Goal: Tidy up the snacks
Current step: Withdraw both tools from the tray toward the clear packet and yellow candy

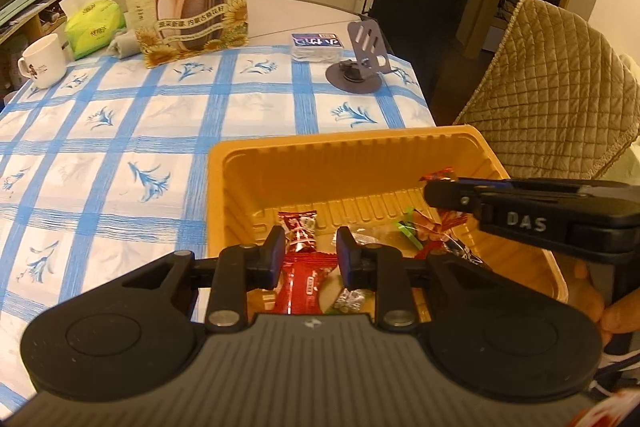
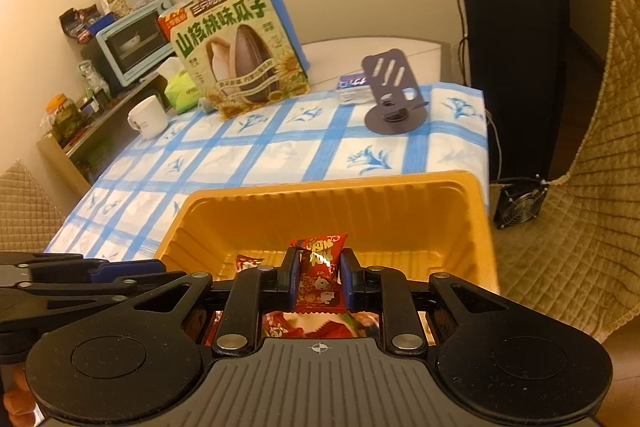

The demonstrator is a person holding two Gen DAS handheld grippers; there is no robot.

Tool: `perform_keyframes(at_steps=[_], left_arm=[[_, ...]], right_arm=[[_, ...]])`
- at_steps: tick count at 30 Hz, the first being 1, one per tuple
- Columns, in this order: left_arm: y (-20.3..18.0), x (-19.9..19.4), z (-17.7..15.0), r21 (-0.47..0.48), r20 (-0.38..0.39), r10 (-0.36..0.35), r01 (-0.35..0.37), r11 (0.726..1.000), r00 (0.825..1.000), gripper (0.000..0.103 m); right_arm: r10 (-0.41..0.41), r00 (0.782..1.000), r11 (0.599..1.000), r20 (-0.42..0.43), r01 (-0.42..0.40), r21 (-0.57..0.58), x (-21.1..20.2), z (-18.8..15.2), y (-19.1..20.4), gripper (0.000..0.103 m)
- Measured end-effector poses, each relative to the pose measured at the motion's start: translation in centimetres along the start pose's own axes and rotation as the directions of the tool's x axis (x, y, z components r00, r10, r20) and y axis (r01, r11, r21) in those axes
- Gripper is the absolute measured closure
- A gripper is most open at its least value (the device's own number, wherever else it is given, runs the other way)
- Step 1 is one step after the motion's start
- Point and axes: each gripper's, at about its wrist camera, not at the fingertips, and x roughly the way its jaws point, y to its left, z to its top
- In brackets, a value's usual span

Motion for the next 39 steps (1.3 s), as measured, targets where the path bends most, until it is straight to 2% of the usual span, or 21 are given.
perform_keyframes(at_steps=[6, 10, 13, 14, 15, 16, 17, 18, 22, 25, 29, 39], left_arm=[[0.5, -0.2, 0.0, -0.010, 0.004, 0.012, -0.012, 1.000, 1.000, 0.077], [0.6, -0.4, -0.1, -0.015, 0.007, 0.016, -0.016, 1.000, 1.000, 0.073], [0.7, -0.5, -0.2, -0.018, 0.010, 0.015, -0.014, 1.000, 1.000, 0.069], [0.8, -0.6, -0.2, -0.019, 0.011, 0.016, -0.016, 1.000, 1.000, 0.068], [0.8, -0.7, -0.3, -0.019, 0.013, 0.018, -0.017, 1.000, 1.000, 0.066], [0.8, -0.8, -0.4, -0.019, 0.015, 0.020, -0.019, 1.000, 1.000, 0.061], [0.8, -0.9, -0.5, -0.021, 0.018, 0.020, -0.020, 1.000, 1.000, 0.056], [0.8, -1.0, -0.5, -0.023, 0.021, 0.021, -0.020, 1.000, 1.000, 0.053], [0.5, -1.6, -0.6, -0.026, 0.034, 0.015, -0.014, 1.000, 0.999, 0.043], [0.3, -2.2, -0.7, -0.022, 0.047, 0.014, -0.013, 1.000, 0.999, 0.036], [0.2, -3.0, -0.9, -0.022, 0.058, 0.006, -0.004, 1.000, 0.998, 0.033], [-0.3, -6.9, -2.0, -0.009, 0.082, -0.039, 0.040, 0.999, 0.996, 0.029]], right_arm=[[-0.004, 1.000, 1.000, 0.011, 0.005, -0.005, 1.4, 0.2, 0.4, 0.081], [0.019, 1.000, 1.000, 0.019, -0.020, 0.018, 1.7, 0.4, 0.2, 0.081], [0.008, 1.000, 1.000, 0.014, -0.008, 0.011, 1.6, 0.5, 0.2, 0.079], [0.006, 1.000, 1.000, 0.011, -0.006, 0.012, 1.5, 0.5, 0.3, 0.074], [0.008, 1.000, 1.000, 0.009, -0.008, 0.016, 1.3, 0.4, 0.1, 0.060], [0.007, 1.000, 1.000, 0.012, -0.008, 0.022, 1.0, 0.3, 0.0, 0.053], [0.005, 1.000, 1.000, 0.020, -0.005, 0.023, 0.6, 0.1, 0.0, 0.039], [0.002, 1.000, 1.000, 0.022, -0.003, 0.018, 0.2, -0.1, 0.0, 0.034], [-0.012, 1.000, 1.000, -0.003, 0.012, 0.000, -0.9, -0.5, 0.0, 0.029], [-0.019, 1.000, 1.000, -0.004, 0.019, 0.015, -2.2, -0.9, -0.3, 0.022], [-0.035, 0.999, 0.999, 0.004, 0.035, 0.030, -3.9, -1.2, -0.3, 0.016], [-0.062, 0.997, 0.996, 0.051, 0.059, 0.061, -8.7, -2.3, 1.4, 0.014]])
